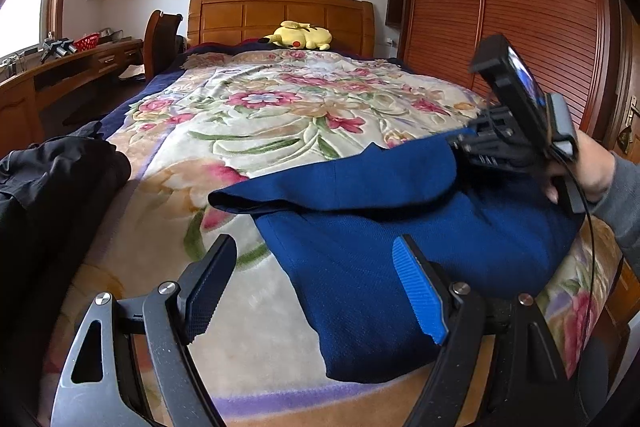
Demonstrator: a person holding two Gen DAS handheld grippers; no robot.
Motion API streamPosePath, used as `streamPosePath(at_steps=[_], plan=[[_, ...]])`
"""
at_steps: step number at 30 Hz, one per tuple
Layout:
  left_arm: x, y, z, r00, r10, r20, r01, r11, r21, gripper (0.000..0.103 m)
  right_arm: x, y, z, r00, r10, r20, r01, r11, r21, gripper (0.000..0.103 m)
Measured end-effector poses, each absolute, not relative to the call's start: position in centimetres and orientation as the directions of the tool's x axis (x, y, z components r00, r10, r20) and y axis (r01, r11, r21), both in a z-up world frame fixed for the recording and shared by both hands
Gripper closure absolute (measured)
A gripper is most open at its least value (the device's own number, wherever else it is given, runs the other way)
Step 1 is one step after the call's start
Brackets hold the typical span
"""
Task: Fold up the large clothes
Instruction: 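Grasp the folded jacket edge with the right gripper and lift it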
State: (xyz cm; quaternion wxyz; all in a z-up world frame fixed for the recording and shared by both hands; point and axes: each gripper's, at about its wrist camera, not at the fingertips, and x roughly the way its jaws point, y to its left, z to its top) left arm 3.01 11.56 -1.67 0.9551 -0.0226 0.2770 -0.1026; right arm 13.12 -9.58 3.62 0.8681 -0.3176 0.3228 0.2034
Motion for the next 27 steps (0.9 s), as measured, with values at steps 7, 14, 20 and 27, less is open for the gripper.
streamPosePath(at_steps=[7,14,20,27], plan=[[3.2,11.2,-2.1,0.817,-0.207,-0.538,0.189,0.978,-0.088,0.022,16.5,-9.4,4.3,0.738,0.131,-0.662,-0.493,0.775,-0.396,0.100],[3.2,11.1,-2.4,0.810,-0.205,-0.549,0.191,0.978,-0.083,0.022,20.4,-11.1,4.4,0.759,0.038,-0.650,-0.347,0.868,-0.355,0.099],[3.1,11.2,-2.2,0.812,-0.208,-0.545,0.192,0.978,-0.085,0.022,18.1,-12.8,5.5,0.762,0.154,-0.629,-0.391,0.883,-0.259,0.051],[3.0,11.3,-2.2,0.812,-0.204,-0.547,0.187,0.978,-0.088,0.022,14.7,-13.2,2.1,0.631,0.225,-0.743,-0.583,0.769,-0.262,0.051]])
